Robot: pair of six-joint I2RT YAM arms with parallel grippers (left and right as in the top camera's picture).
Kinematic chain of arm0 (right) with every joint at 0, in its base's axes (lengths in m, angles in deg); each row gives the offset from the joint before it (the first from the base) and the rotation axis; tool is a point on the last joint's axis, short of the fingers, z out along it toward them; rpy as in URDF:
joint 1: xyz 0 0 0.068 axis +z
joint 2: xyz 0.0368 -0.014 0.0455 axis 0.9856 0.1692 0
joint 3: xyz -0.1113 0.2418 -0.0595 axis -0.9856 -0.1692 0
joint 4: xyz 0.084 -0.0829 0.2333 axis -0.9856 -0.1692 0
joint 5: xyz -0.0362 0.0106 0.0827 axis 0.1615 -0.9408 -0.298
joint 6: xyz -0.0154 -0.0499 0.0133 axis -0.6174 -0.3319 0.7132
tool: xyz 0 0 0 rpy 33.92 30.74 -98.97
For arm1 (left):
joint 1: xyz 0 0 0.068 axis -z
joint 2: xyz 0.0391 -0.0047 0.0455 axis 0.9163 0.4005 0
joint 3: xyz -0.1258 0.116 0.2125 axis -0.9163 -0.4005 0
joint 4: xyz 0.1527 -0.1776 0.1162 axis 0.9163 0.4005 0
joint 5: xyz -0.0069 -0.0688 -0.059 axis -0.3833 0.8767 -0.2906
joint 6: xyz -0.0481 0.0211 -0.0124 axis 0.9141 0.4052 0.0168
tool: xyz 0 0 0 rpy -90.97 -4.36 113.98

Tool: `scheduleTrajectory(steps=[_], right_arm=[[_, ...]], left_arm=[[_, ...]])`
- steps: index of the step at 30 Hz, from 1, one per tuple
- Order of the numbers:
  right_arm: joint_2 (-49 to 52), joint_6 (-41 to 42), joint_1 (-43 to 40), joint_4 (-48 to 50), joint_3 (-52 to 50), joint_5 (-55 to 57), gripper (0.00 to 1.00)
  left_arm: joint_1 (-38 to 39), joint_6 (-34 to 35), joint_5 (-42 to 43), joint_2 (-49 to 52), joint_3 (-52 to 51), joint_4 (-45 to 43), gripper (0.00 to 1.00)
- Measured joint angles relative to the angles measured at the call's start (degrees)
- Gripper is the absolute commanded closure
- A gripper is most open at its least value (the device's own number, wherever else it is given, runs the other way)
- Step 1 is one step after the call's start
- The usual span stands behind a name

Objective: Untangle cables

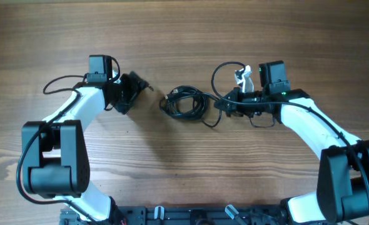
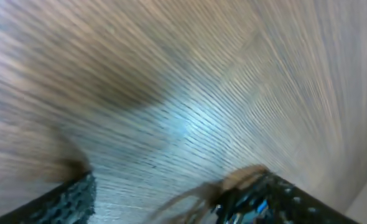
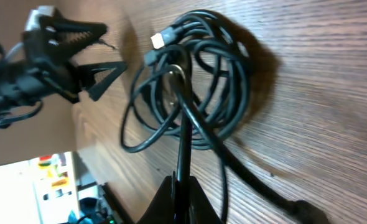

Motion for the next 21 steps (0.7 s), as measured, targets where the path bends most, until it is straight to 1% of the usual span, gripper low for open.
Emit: scheduleTrajectory(steps=[2,4,7,9,10,11,14,15,18,21], right_arm=[[0.0,-0.24,0.2,-1.55,0.0,1.7,0.96],[0.0,-0.81,0.2,-3.93,0.11,2.93,0.96],[0.0,-2.34,0.2,-10.62,1.73,4.11,0.96],[-0.02,-3.89,0.33,-17.03,5.11,5.29,0.96],[-0.04,-5.49,0.66,-20.92,8.52,6.36,0.96],[-0.09,-6.34,1.09,-22.45,11.15,6.93,0.96],[-0.15,-7.37,2.56,-22.86,14.71,7.67,0.96],[-0.17,-7.93,3.89,-21.49,16.39,7.69,0.96],[-0.24,-8.52,6.25,-15.23,16.76,5.81,0.96],[-0.24,-8.72,7.61,-11.41,16.83,3.52,0.96]], left_arm=[[0.11,-2.49,2.27,0.0,-0.02,-0.94,0.06],[0.09,-6.19,6.93,0.0,-0.02,-2.78,0.05],[0.09,-9.7,11.21,0.0,-0.02,-3.63,0.04],[0.15,-11.28,13.03,0.0,-0.02,-3.82,0.05],[0.15,-12.09,13.62,0.0,-0.02,-3.8,0.05],[0.31,-12.52,14.56,0.0,-0.02,-3.82,0.06],[0.81,-12.94,14.91,0.0,-0.02,-3.85,0.09],[1.49,-13.14,14.99,0.0,-0.02,-3.85,0.1],[3.23,-13.31,15.23,0.0,-0.02,-4.04,0.12],[5.35,-13.55,15.15,0.0,-0.02,-4.48,0.13]])
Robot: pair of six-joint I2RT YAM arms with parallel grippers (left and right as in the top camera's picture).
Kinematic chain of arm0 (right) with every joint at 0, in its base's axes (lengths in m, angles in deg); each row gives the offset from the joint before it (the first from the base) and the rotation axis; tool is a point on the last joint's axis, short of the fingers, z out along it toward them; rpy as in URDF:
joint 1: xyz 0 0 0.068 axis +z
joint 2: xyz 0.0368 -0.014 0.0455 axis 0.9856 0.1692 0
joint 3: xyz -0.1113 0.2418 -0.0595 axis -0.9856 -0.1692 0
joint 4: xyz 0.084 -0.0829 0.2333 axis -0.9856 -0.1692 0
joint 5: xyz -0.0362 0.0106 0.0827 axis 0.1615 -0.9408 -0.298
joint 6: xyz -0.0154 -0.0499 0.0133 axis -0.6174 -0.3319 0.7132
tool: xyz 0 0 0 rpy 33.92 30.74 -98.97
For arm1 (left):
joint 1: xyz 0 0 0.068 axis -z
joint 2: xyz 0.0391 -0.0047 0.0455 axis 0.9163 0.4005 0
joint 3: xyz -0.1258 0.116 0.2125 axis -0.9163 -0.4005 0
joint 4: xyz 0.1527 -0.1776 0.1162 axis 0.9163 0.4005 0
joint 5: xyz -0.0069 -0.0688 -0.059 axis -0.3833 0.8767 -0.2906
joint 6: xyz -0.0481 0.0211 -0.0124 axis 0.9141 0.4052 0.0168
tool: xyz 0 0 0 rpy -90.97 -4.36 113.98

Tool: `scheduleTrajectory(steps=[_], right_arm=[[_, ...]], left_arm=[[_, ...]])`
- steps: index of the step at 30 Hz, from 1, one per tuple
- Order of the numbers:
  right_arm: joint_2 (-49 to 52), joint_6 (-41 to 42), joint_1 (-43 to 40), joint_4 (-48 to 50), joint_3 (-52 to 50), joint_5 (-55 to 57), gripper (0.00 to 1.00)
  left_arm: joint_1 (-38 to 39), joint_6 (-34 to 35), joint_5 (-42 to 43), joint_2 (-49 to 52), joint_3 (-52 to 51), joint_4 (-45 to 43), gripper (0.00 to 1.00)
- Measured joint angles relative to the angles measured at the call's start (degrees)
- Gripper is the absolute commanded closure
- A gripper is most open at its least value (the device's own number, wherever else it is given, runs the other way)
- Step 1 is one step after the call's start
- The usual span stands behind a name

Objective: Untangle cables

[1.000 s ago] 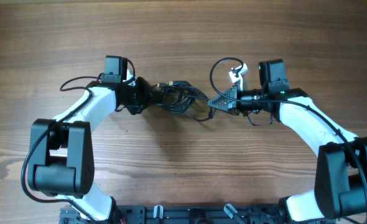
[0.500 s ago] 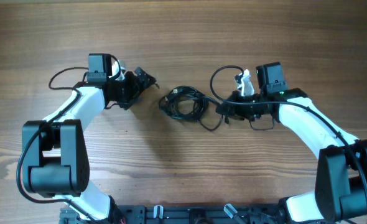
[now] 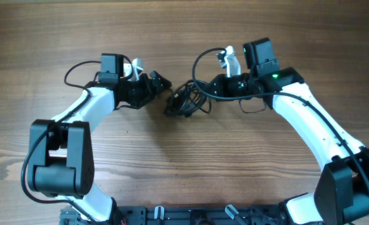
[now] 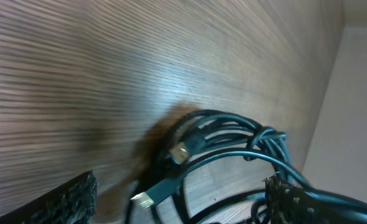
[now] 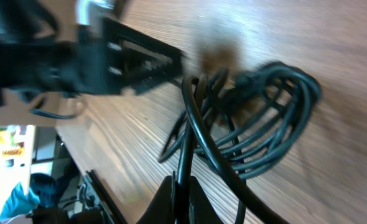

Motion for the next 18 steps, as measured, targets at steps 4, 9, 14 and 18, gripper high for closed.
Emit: scheduleTrajectory(steps=[4,9,14,18], right_arm=[[0.0,-1.09,0.17,3.15,0.04,-6.29,0.96],[0.0,-3.39,0.15,6.69,0.04,-17.92,0.96],[0.0,-4.15,0.15,11.52,0.04,-26.51,0.96],[0.0,-3.76,0.15,15.39,0.04,-31.36,0.96]], left_arm=[[1.66,-0.02,-1.57,0.0,0.0,-0.52,0.13],[1.84,-0.02,-3.3,0.0,0.0,-0.85,0.13],[1.84,-0.02,-4.33,0.0,0.0,-0.85,0.13],[1.84,-0.02,-5.81,0.0,0.0,-0.81,0.15]])
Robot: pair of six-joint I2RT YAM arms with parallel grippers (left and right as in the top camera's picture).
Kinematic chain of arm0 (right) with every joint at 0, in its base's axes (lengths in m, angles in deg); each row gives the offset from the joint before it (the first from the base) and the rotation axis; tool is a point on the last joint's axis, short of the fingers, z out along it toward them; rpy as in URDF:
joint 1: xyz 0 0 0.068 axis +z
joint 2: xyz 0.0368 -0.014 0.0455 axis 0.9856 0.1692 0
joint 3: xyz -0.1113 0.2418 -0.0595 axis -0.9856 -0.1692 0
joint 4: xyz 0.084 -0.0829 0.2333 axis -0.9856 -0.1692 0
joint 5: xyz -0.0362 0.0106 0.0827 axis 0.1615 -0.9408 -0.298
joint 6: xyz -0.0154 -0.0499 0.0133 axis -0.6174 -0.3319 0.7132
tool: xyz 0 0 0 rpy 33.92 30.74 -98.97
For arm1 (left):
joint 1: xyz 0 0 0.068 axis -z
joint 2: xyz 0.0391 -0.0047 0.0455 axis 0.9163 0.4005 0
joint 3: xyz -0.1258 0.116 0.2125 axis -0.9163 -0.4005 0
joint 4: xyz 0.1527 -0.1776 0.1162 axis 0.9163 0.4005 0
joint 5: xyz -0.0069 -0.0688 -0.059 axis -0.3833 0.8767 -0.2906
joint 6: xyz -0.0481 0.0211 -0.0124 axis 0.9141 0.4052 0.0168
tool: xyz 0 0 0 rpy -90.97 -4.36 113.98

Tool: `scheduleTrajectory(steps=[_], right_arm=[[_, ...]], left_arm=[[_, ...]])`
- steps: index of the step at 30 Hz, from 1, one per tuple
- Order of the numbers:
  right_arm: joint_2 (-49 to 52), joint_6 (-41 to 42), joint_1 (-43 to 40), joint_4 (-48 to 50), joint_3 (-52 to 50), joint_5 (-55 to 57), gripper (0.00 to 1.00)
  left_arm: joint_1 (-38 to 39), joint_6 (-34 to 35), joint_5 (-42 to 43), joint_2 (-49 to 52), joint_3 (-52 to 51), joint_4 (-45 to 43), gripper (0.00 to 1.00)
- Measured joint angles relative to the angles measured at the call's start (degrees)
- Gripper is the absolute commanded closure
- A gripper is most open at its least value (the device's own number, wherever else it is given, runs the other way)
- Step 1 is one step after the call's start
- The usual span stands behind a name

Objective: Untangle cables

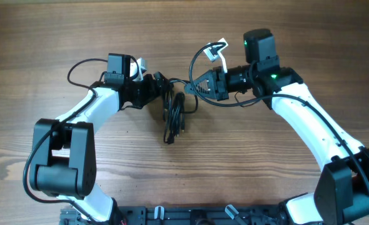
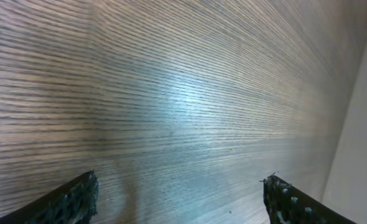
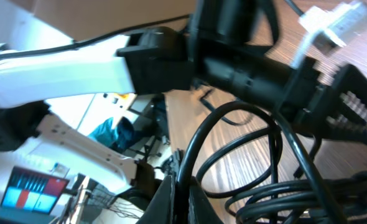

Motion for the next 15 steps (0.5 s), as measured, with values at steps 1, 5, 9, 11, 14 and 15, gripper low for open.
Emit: scheduleTrajectory(steps=[1,5,9,11,14,15], right_arm=[[0.0,0.85,0.0,1.88,0.0,-0.9,0.96],[-0.02,6.56,0.0,9.42,0.0,-2.29,0.96],[-0.02,15.76,0.0,14.91,0.02,-1.29,0.96],[-0.02,19.67,0.0,15.45,0.02,-0.42,0.96],[-0.02,21.53,0.0,15.47,0.02,-0.37,0.96],[-0.02,20.74,0.0,15.47,0.02,-1.22,0.96]], left_arm=[[0.0,0.0,-0.24,0.0,0.0,0.0,0.15],[0.0,0.04,-0.98,0.0,0.0,0.0,0.11],[-0.02,0.09,-1.88,0.0,0.0,0.42,0.05],[-0.09,0.83,-3.41,0.0,0.0,1.25,0.05],[-0.79,1.2,-4.57,0.0,0.0,1.99,0.05],[-1.31,1.4,-4.87,0.0,0.0,2.21,0.05]])
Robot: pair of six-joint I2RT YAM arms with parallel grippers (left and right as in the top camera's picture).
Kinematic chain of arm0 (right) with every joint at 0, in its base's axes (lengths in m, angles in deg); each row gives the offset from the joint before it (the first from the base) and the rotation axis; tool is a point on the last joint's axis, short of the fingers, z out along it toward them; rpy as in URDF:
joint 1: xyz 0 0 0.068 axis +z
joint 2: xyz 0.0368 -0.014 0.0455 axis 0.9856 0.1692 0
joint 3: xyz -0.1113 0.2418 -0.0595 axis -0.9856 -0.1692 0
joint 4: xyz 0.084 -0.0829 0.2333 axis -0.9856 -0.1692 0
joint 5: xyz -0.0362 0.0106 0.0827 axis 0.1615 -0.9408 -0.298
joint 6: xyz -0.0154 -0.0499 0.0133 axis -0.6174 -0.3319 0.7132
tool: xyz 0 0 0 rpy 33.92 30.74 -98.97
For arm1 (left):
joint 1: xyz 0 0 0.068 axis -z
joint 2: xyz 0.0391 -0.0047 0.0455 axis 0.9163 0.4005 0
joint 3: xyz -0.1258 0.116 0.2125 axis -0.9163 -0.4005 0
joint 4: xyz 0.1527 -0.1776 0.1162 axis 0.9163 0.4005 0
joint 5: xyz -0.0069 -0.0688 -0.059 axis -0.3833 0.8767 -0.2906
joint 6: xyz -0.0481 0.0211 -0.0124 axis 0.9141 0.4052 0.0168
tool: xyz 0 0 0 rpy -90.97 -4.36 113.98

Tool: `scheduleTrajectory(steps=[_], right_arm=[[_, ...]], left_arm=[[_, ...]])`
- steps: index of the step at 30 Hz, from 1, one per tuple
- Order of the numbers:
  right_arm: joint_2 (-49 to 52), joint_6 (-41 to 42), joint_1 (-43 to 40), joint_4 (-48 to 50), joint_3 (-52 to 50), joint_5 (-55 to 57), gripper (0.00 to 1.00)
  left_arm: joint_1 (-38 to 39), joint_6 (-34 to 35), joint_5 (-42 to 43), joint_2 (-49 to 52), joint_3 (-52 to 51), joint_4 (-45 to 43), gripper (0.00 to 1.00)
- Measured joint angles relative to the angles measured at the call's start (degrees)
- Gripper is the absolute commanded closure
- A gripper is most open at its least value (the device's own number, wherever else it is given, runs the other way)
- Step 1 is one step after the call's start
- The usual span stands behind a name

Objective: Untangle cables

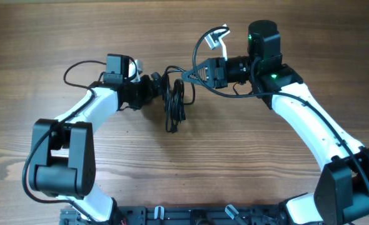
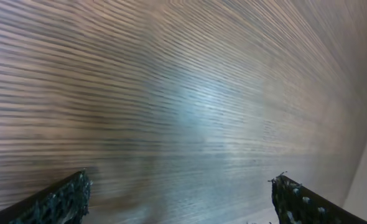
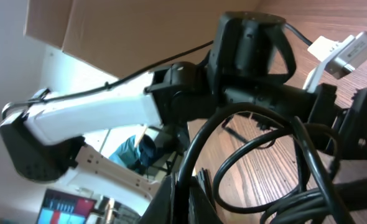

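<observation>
A black cable bundle (image 1: 174, 103) hangs in a narrow upright coil above the wooden table. My right gripper (image 1: 187, 75) holds it from the top right, and in the right wrist view the gripper (image 3: 182, 193) is shut on one black strand (image 3: 190, 155). Just left of the bundle, my left gripper (image 1: 154, 84) stands level with its upper part. The left wrist view shows that gripper (image 2: 180, 199) open, its fingertips (image 2: 65, 199) wide apart with only wood grain between them. No cable appears in that view.
The wooden table (image 1: 234, 162) spreads on all sides of the arms. Each arm carries its own thin wire loop with a white connector (image 1: 219, 36) near the wrist. A black rail (image 1: 191, 215) runs along the front edge.
My right gripper has moved a little up and back with the strand, so the bundle hangs slightly higher. The left gripper has stayed open beside it, shifted barely to the left.
The bundle first lay flat between the arms, my right gripper shut on a strand and my left gripper off to the left. Then both were closer together at the bundle. Then it hung upright from my right gripper beside the open left one, as now.
</observation>
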Motion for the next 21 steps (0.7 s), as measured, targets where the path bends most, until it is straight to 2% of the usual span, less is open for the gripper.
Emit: scheduleTrajectory(steps=[4,9,15,21], right_arm=[[0.0,-5.2,0.0,0.02,0.0,-5.46,0.96],[0.0,-6.23,0.0,0.0,0.0,-5.7,0.96],[0.0,-6.12,0.0,0.0,0.0,-5.57,0.96],[0.0,-4.9,0.0,0.02,0.0,-5.84,0.96]], left_arm=[[-2.25,0.9,-0.33,0.0,0.0,0.44,0.05],[-3.93,-0.46,1.77,0.0,0.0,-0.81,0.12],[-4.33,-13.84,13.81,0.0,0.0,-3.21,0.23],[-8.31,-26.12,23.32,0.0,0.0,-0.28,0.21]])
